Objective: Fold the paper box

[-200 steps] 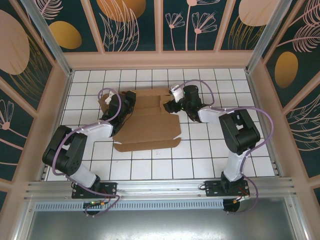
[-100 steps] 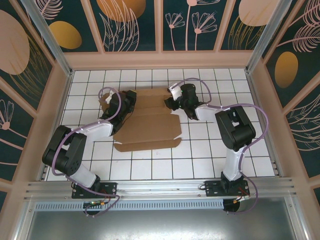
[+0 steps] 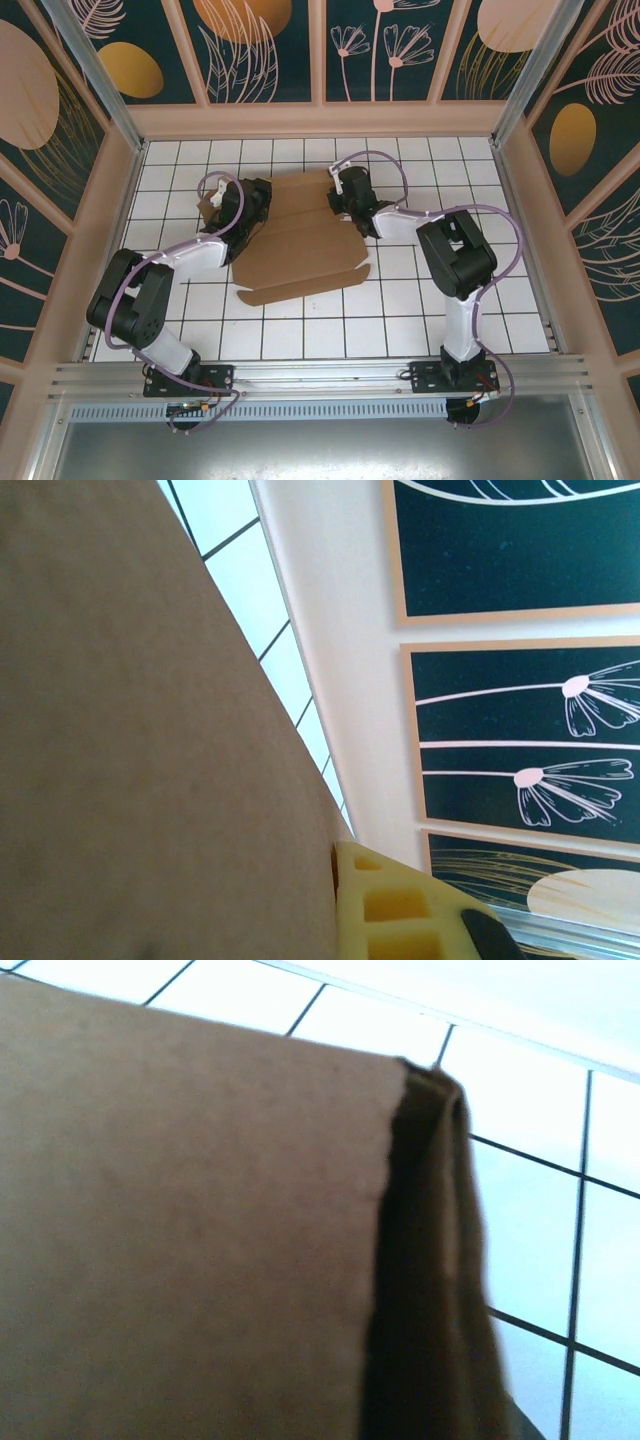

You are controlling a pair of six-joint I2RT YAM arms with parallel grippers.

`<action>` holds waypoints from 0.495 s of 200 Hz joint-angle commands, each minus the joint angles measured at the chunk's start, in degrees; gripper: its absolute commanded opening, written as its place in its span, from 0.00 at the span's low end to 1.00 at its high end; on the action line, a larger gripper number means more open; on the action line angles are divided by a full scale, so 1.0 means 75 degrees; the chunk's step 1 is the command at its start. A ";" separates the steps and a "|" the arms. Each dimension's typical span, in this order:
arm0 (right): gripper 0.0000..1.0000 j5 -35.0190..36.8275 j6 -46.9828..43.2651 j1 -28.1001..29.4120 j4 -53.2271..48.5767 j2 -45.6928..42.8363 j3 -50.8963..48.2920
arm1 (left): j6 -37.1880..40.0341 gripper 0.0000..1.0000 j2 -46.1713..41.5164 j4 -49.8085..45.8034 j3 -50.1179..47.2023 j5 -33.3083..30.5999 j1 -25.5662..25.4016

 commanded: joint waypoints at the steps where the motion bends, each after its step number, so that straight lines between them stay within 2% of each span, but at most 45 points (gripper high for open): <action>1: 0.00 0.2098 0.0417 0.0128 -0.0673 0.0481 0.0283 | 0.0022 0.00 0.0108 -0.0540 0.0206 0.0478 -0.0077; 19: 0.00 0.3091 0.0586 0.0319 -0.1046 0.0802 0.0651 | -0.0022 0.00 0.0156 -0.0576 0.0245 0.0501 -0.0067; 33: 0.00 0.3470 0.0845 0.0370 -0.1402 0.1005 0.0940 | -0.0067 0.00 0.0201 -0.0589 0.0288 0.0528 -0.0066; 99: 0.00 0.3164 0.1599 0.0178 -0.1868 0.1069 0.1090 | -0.0058 0.00 0.0263 -0.0683 0.0411 0.0594 -0.0078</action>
